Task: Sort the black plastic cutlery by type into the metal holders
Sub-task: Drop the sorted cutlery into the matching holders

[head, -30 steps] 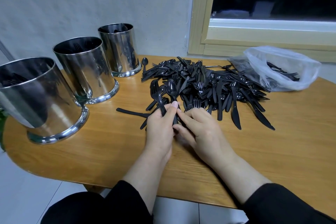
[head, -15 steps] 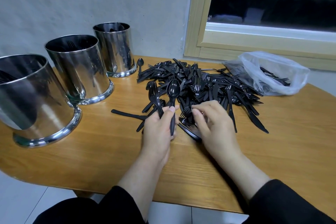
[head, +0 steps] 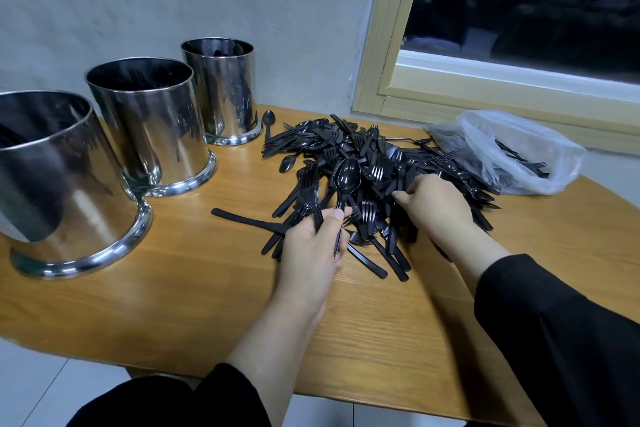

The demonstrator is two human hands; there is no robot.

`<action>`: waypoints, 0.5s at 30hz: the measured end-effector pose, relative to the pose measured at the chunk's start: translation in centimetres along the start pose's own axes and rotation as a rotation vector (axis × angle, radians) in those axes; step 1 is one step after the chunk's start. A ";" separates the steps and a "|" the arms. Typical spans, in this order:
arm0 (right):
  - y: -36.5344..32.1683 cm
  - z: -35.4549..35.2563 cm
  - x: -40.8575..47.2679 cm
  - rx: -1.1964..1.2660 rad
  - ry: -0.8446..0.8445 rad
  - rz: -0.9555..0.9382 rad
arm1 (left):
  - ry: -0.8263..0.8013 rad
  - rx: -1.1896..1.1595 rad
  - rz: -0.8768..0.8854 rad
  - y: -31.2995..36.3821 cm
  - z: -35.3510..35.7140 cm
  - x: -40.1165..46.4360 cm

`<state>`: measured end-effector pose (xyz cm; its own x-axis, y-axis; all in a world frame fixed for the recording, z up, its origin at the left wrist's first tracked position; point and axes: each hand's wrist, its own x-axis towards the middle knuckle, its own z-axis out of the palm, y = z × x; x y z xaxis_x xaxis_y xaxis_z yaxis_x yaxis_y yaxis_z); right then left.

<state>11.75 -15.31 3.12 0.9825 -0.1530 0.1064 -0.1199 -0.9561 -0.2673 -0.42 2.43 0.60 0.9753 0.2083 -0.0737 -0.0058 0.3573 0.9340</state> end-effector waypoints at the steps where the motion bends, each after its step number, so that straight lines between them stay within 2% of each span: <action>1: 0.0 0.1 0.0 0.014 -0.004 -0.001 | 0.000 -0.002 -0.001 0.0 0.0 0.0; 15: 0.6 0.4 0.0 0.070 0.001 0.004 | -0.011 0.005 -0.006 0.1 0.0 -0.1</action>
<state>11.77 -15.76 2.60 0.9819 -0.1568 0.1060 -0.1134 -0.9357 -0.3339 -0.50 2.47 0.71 0.9776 0.1964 -0.0759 0.0015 0.3539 0.9353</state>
